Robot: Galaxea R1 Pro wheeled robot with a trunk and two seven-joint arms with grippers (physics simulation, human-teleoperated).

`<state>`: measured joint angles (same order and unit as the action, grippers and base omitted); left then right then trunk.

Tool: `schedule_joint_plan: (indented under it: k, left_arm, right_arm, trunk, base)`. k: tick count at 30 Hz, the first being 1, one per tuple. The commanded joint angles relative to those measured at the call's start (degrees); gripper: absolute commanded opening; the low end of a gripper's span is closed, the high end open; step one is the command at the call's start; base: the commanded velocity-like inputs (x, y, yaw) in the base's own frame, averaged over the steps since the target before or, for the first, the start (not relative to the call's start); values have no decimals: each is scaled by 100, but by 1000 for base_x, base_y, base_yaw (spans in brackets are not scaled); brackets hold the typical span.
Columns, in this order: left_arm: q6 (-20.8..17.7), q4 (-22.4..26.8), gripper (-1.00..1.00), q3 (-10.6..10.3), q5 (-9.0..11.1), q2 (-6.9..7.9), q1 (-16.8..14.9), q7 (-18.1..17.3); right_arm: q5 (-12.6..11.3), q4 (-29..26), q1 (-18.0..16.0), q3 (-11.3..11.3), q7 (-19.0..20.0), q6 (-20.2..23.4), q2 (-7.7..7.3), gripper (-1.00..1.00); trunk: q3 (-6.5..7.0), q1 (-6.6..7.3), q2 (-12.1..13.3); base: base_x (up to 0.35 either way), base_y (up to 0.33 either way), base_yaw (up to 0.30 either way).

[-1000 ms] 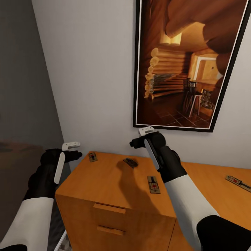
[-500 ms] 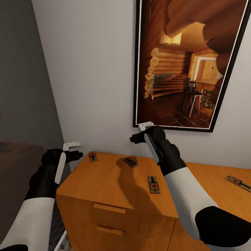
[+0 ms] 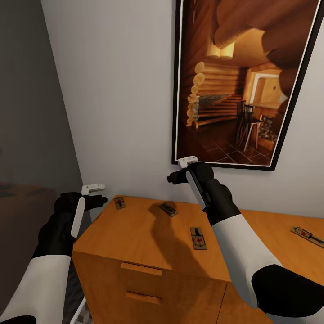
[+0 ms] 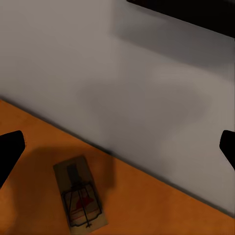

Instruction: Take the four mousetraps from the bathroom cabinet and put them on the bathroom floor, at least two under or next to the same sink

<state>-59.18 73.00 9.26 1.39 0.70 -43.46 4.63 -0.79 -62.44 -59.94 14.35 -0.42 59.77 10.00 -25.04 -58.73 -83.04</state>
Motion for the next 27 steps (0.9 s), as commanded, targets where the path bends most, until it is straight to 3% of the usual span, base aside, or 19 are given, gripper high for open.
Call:
schedule_joint_plan:
  k: [1, 27]
  left_arm:
    - [-24, 4, 100, -2, 19, 1, -4, 29]
    - [-9, -83, 100, -2, 15, 9, -5, 37]
  right_arm:
    - [-6, -4, -5, 3, -4, 23, 0, 100]
    - [-166, -8, -8, 41, 33, 23, 0, 100]
  trunk:
    - [-7, 0, -4]
    - [-7, 0, -4]
  base:
    - [0, 0, 0]
    - [0, 0, 0]
